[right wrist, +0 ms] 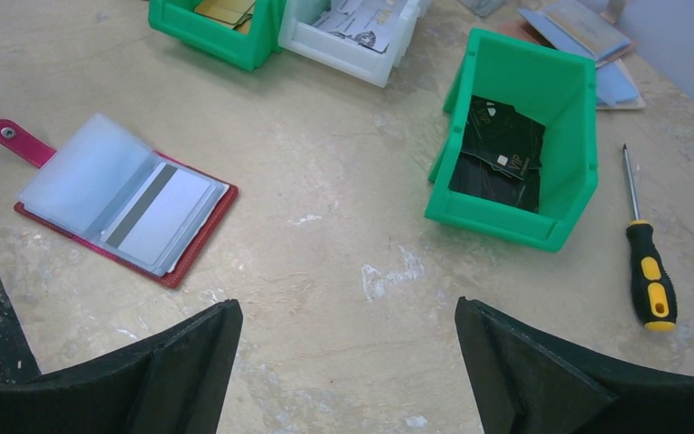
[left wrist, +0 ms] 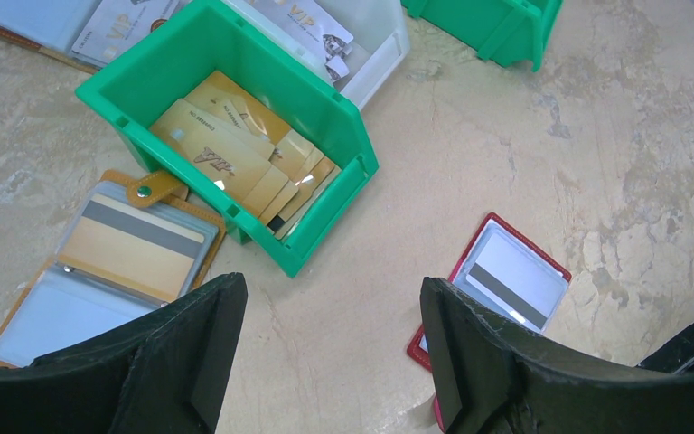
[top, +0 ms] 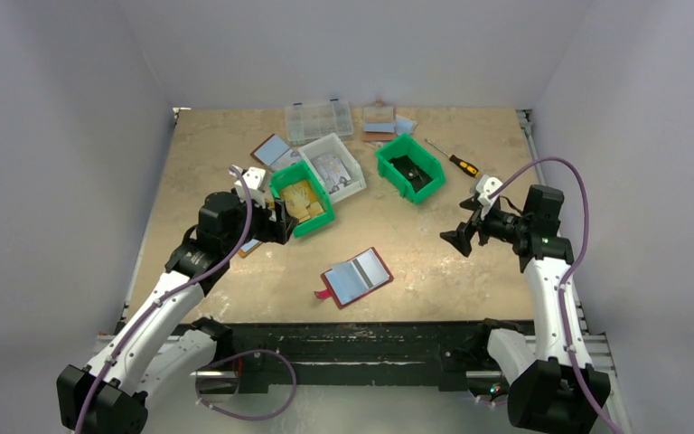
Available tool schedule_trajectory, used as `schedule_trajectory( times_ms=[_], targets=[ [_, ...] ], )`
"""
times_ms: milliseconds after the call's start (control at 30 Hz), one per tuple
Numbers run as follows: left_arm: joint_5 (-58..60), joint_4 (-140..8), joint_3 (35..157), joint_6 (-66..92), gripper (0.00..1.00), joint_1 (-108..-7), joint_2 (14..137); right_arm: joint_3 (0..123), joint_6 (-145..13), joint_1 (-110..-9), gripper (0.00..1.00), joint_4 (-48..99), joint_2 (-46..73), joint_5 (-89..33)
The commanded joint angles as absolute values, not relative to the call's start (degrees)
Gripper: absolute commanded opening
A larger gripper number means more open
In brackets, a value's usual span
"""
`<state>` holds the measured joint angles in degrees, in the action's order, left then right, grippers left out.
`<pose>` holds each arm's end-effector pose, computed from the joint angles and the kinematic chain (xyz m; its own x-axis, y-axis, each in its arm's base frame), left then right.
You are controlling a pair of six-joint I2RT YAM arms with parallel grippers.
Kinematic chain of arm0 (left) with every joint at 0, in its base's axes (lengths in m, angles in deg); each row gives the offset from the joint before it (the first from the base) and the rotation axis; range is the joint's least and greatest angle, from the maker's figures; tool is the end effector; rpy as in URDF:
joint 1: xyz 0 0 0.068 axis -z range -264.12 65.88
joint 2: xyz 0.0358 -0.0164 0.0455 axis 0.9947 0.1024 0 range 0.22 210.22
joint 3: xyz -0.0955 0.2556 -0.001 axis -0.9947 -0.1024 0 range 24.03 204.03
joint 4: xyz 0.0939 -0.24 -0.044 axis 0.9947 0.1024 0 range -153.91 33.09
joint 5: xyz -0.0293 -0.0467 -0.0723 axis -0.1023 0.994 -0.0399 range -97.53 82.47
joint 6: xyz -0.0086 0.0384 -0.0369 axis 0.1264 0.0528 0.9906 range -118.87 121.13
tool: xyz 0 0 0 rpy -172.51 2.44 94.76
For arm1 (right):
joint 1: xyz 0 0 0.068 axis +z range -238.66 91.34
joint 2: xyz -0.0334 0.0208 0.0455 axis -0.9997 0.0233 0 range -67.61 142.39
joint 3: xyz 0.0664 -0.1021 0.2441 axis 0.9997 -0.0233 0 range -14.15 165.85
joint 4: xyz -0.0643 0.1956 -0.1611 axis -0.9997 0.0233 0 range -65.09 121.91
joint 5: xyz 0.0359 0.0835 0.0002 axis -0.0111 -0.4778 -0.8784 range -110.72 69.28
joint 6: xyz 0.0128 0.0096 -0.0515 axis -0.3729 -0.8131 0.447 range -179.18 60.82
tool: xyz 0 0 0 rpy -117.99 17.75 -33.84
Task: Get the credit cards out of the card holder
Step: Reset both arms
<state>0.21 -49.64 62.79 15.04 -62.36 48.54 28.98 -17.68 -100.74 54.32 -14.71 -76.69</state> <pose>0.1802 -0.0770 0.2851 -0.4799 -0.0650 -0.8749 0.3776 0.8849 -0.2728 0.1872 -0.0099 0.2823 -0.1241 -0.3527 -0.9275 -0.7921 0.5981 -0.1215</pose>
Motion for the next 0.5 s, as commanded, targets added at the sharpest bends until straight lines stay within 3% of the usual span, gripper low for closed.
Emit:
schedule_trajectory(
  times_ms=[0,467],
  targets=[
    [0.5,-51.6,64.9,15.0,0.75,-62.8,48.6,31.8,-18.4,-101.1,0.99,54.9,-14.3,-76.7],
    [0.6,-51.6,64.9,15.1,0.75,-63.1,48.7,32.2,-18.6,-101.1,0.99,54.6,-13.1,-77.2]
  ],
)
